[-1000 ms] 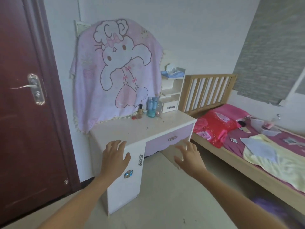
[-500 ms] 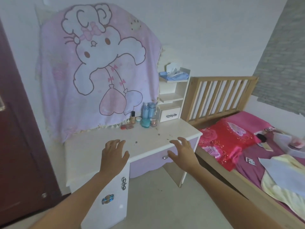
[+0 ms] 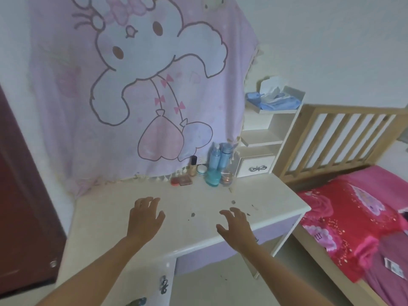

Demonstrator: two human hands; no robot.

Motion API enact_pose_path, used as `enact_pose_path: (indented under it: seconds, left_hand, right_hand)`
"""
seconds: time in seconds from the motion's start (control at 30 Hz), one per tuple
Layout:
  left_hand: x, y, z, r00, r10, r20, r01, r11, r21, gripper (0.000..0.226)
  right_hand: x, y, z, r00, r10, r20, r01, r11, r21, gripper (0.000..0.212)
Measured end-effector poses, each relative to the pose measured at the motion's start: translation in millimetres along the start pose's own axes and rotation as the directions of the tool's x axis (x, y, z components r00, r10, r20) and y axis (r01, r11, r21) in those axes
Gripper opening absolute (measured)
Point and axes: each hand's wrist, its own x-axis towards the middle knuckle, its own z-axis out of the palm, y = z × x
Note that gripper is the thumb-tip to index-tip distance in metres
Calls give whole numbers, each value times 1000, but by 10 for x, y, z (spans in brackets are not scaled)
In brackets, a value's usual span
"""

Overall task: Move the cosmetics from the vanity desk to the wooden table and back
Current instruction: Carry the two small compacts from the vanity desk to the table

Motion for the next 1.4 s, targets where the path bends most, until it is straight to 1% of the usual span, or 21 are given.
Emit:
enact_pose_path:
  seconds: [0.07,0.17,0.3,0.43,0.5,0.57,0.6,0.67,0.7,0.73,0.77,0.8,0.87,0.93,1.0,1.03,1.1,1.13,1.3,1.33,1.4]
  left_hand:
    - [301,-58,141,998,-31,51,31,999,-14,51]
    - [687,-131,272,989,-84,120,83,996,10,64]
    - [1129,-235,489,982,-107,157,102,994,39,51]
    - [1402,-267,692,972,-127,199,124,992,29,69]
    - [1523,-227,794,970,-127,209,125,992,25,59]
    - [1629,-191,941,973,-125,194,125,992,12,47]
    - [1675,-182,991,972,-127,196,129,992,5,45]
    - [1776,-134,1070,986,-106,131,108,994,-11,48]
    - [1829,-110,1107,987,-93,130,96,995,-20,50]
    - [1891,-102,1159,991,-89,102,90,996,-9,47]
    - [1971,-75,1182,985,-110,135,112,994,-4,42]
    - [2052,-37,1201,984,-126,129,128,992,-3,38]
    - [2223,25,1228,988,-127,91,127,992,-1,41]
    - [2329,27,1313,978,-167,125,165,986,29,54]
    - [2410,-18,1410,969,-212,129,208,977,46,63]
    - [2437,-21,1430,967,-220,130,213,975,66,61]
    - [2446,-26,1475,964,-219,150,203,973,113,61]
    - [2444,-36,1501,967,-210,147,190,972,139,61]
    - [2439,-34,1569,966,-248,71,228,950,211,44]
    - [2438,-29,1566,970,-239,50,221,947,234,36]
    - [2433,-10,1549,978,-209,3,199,936,291,10]
  right_hand:
    - [329,-11,75,999,0,46,1,1000,-26,48]
    - [800,-58,156,995,-10,98,16,998,-57,49]
    - [1319,-117,276,990,-25,141,31,999,-41,48]
    - [1706,-79,458,976,-59,208,70,996,-49,47]
    - [1907,-35,537,969,-79,232,91,995,-41,48]
    - [2084,10,608,958,-108,266,119,993,-27,48]
    - [2169,48,653,951,-123,282,134,991,-18,48]
    - [2347,126,725,938,-171,301,181,984,-3,48]
    - [2427,159,728,928,-193,318,204,979,1,48]
    - [2514,213,741,921,-218,324,231,973,-3,49]
    - [2606,267,775,912,-250,324,265,964,-3,49]
    - [2694,311,793,900,-284,330,300,954,1,50]
    - [2826,352,795,872,-335,357,355,935,8,50]
    - [2974,382,830,869,-409,278,422,906,14,48]
    - [3109,408,864,857,-449,254,461,887,16,46]
    - [3140,390,858,842,-471,263,479,877,35,47]
    - [3195,410,919,787,-494,369,500,862,86,51]
    - [3239,426,950,778,-506,373,514,853,86,52]
    - [3376,392,1021,720,-574,389,582,806,111,55]
    - [3408,368,1047,705,-604,371,611,783,113,56]
    - [3441,295,1049,692,-626,359,634,765,112,55]
